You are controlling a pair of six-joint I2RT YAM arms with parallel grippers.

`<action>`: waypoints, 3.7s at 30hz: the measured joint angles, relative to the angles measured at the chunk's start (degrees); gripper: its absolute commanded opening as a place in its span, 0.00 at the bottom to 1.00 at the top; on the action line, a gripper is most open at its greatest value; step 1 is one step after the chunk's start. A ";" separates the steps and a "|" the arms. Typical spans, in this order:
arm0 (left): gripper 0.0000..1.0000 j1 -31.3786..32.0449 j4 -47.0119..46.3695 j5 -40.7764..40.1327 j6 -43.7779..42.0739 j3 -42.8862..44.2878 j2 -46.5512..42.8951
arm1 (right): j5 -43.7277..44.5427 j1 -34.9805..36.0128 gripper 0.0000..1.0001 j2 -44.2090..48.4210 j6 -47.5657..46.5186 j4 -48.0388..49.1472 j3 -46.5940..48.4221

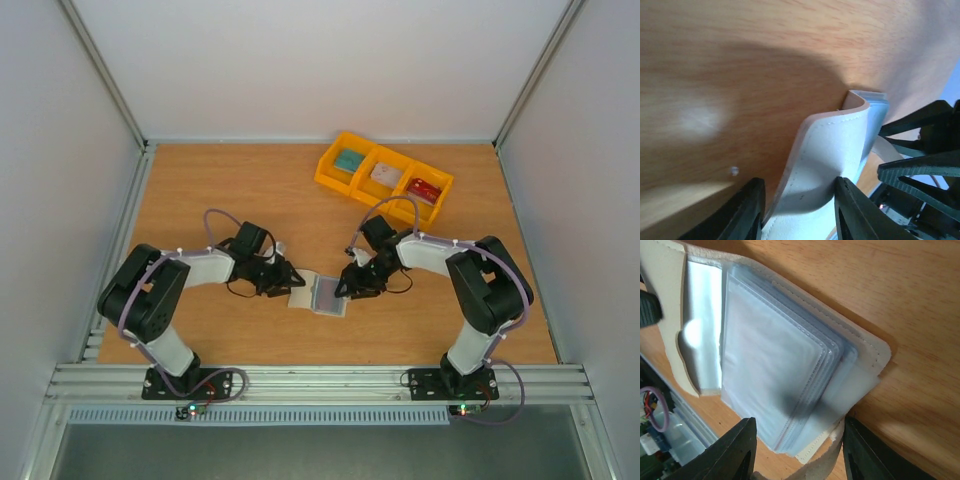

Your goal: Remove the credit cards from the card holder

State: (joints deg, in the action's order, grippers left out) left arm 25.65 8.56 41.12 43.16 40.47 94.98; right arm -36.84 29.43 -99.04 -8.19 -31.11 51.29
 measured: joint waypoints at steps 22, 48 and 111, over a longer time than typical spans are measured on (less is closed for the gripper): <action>0.00 3.74 -10.82 1.27 0.96 -3.87 -5.55 | -5.18 -2.38 0.52 1.36 0.42 4.55 -2.97; 0.00 3.74 -6.12 15.56 -41.38 11.82 -46.29 | -23.26 -10.32 0.74 41.48 -0.09 30.80 -1.62; 0.00 3.74 -14.38 5.86 -25.75 8.79 -45.88 | -9.22 5.68 0.29 40.63 -12.22 14.64 9.42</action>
State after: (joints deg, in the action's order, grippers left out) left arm 29.39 -5.82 46.98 17.41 49.25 49.10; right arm -46.06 35.11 -58.41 -20.40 -16.47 60.71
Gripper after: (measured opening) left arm 0.035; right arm 0.253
